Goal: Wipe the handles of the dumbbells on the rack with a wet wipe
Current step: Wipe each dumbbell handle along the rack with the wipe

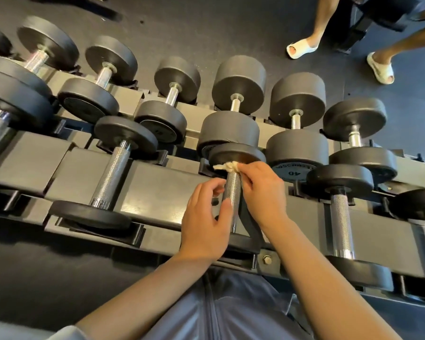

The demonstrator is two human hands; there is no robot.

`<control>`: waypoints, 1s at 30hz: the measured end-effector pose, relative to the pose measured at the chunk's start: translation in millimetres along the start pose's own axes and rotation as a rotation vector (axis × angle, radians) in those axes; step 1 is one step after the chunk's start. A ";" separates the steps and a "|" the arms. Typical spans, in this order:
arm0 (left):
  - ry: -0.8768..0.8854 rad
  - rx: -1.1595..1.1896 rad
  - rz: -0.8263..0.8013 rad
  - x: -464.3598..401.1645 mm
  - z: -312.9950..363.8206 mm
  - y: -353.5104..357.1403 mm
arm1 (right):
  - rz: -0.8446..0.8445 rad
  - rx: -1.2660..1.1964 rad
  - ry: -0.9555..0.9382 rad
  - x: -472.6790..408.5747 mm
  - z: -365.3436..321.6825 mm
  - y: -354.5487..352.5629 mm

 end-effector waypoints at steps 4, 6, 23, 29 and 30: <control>-0.011 0.035 0.063 0.2 -1.0 -0.6 | -0.291 0.574 -0.301 -23.7 -32.4 -3.6; -0.020 0.047 0.102 0.7 -3.1 -1.1 | -0.459 0.708 -0.402 -26.5 -49.0 2.0; -0.032 -0.038 0.039 -0.4 -2.9 1.1 | 0.101 -0.192 0.258 -0.5 5.4 8.6; -0.018 -0.093 0.008 -1.1 -3.8 0.7 | 0.133 -0.590 0.677 8.8 16.4 28.2; -0.016 -0.106 0.007 -0.9 -3.5 0.6 | 0.140 -0.621 0.700 9.2 17.2 29.7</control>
Point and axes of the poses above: each hand's wrist, its own x-axis away from the middle knuckle, its own y-axis out of the palm, z = x × y, the point moved 2 cm from there along -x, towards the middle knuckle, and after that the axes turned 2 degrees about -z, right-handed, at the moved point
